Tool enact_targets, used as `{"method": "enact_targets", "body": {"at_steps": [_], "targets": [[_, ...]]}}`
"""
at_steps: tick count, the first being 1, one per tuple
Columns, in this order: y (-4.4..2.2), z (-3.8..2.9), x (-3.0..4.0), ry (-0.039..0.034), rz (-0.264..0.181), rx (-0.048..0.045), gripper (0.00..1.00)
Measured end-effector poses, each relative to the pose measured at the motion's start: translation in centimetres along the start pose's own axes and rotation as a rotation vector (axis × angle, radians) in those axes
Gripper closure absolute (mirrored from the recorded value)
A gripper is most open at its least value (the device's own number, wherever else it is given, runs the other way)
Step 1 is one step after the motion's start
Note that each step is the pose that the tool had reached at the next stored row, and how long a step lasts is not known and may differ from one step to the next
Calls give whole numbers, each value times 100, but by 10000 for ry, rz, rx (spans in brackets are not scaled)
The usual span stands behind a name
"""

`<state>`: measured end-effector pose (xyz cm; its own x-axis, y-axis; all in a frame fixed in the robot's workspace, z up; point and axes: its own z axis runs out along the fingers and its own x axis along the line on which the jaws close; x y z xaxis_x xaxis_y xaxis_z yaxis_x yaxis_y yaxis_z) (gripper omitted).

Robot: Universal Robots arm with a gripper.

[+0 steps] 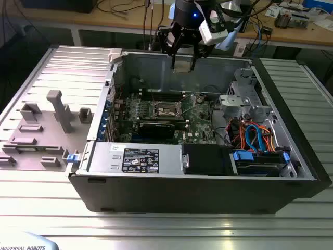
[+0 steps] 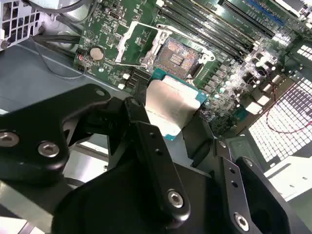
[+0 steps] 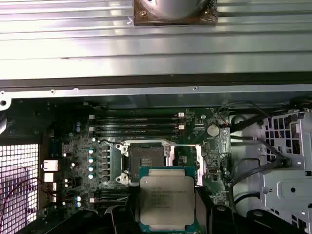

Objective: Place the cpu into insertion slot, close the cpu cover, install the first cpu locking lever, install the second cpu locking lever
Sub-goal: 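Place the cpu into insertion slot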

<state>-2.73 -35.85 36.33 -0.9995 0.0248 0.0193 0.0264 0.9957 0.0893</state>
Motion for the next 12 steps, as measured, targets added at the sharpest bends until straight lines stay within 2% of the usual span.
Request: {"method": "enact_targets", "body": {"at_steps": [7,12], "targets": [[0,0,0,0,17,-11,46],[-1,8,0,-54,601,-11,46]]}}
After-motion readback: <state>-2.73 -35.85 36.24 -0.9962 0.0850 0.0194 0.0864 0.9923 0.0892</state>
